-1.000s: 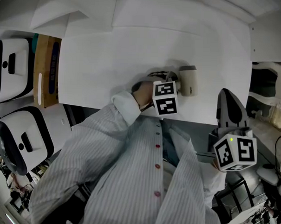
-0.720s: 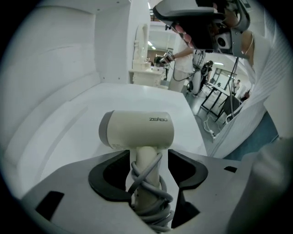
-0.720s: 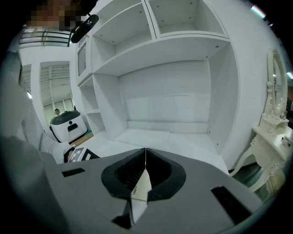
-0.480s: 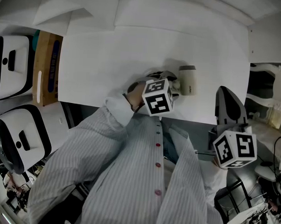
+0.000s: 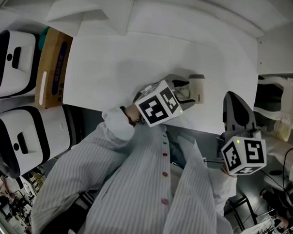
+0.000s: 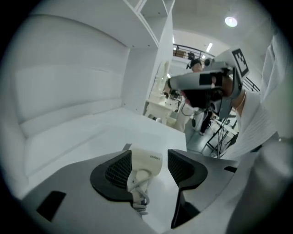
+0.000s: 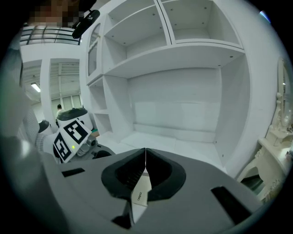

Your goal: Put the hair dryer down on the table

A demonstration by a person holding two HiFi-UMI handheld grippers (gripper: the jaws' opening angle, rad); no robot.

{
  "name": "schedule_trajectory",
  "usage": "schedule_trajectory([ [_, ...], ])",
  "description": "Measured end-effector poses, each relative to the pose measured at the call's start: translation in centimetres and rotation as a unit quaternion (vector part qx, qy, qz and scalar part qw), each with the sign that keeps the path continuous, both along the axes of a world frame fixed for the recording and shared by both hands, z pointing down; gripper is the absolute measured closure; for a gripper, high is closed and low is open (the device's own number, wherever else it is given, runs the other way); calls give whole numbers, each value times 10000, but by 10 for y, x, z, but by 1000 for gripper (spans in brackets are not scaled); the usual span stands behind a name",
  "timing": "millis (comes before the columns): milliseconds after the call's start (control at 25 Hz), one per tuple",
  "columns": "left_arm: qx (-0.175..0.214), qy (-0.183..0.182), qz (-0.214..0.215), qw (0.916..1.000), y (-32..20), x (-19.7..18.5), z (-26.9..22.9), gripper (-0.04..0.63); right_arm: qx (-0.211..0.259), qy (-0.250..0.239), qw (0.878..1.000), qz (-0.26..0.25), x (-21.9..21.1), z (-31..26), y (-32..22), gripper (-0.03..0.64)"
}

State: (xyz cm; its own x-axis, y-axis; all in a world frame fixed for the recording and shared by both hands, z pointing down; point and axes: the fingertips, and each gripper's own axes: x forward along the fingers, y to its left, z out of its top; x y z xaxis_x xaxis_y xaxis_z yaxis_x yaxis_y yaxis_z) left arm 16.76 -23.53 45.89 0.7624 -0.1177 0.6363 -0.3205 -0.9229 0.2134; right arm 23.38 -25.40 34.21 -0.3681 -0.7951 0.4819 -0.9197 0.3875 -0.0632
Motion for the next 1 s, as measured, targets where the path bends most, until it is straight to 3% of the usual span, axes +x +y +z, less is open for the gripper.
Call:
schedule_trajectory([
  [280,430,891,-619,9932,-15,-13,-82,357,263,28,9994,-209,-18,-17,-4,606],
  [560,991,1834,-1078,9721,-20,-25,-161,405,604,18,9974,-392,-34,-40,-14,606],
  [880,1297,2430,-1348,9518,-24,-46,-214,497,1155,-335,9904,-683,-64,-76,-20,604],
  [1000,1296,2561,-1552,9453,-28,-54,-223,570,1312,-496,9875,-722,-70,-89,-21,606],
])
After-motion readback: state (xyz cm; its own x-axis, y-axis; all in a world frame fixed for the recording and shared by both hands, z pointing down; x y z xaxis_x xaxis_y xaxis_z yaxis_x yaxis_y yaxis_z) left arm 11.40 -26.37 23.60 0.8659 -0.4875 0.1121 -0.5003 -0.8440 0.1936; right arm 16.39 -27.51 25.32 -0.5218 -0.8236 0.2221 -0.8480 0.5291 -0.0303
